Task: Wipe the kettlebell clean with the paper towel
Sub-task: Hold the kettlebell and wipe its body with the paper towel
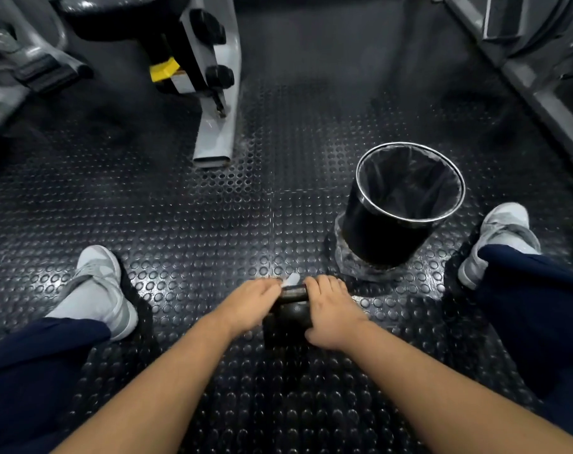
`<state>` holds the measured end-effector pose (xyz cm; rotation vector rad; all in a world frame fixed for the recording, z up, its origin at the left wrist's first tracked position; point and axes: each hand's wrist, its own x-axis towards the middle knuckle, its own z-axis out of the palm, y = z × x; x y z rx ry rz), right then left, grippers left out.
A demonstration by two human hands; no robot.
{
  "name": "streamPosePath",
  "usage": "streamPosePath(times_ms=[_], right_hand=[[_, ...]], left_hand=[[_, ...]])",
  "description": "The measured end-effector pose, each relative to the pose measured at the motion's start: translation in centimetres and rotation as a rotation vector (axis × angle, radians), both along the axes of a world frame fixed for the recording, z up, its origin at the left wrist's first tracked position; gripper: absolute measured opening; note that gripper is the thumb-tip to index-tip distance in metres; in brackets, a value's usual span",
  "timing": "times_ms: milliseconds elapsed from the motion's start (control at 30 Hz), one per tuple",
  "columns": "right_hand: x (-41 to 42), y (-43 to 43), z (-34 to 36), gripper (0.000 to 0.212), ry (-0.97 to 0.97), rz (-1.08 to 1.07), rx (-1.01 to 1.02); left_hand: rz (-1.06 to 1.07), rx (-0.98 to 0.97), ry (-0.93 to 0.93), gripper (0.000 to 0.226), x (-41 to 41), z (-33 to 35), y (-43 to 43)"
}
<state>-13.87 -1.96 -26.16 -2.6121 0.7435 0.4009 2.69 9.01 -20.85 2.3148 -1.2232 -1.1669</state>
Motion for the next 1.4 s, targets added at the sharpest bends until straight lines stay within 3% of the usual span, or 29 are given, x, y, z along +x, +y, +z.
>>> streamPosePath(times_ms=[200, 333, 567, 700, 967, 1233, 1400], right_hand=[[0.3, 0.2, 0.0, 0.107, 0.02, -0.009, -0.022], [0.4, -0.1, 0.3, 0.106, 0.047, -0.005, -0.035], [0.7, 0.1, 0.3, 0.105, 0.052, -0.003, -0.028], [0.5, 0.0, 0.6, 0.109, 0.075, 0.001, -0.041], [0.7, 0.2, 0.2, 0.106, 0.058, 0.0, -0.041], [0.6, 0.1, 0.4, 0.109, 0.085, 0.001, -0.042], [0.7, 0.1, 0.5, 0.107, 0.077, -0.008, -0.029]], left_hand=[[0.046, 0.01, 0.085, 0.036, -0.1, 0.5, -0.2], [0.001, -0.047, 0.064, 0.046, -0.9, 0.8, -1.1], [0.073, 0.049, 0.099, 0.051, 0.7, 0.3, 0.2], [0.081, -0.013, 0.174, 0.034, -0.9, 1.6, -1.2], [0.078, 0.082, 0.086, 0.042, 0.5, 0.6, -0.3], [0.111, 0.048, 0.143, 0.051, -0.7, 1.5, -1.6], [0.088, 0.113, 0.109, 0.046, 0.2, 1.6, -1.1]])
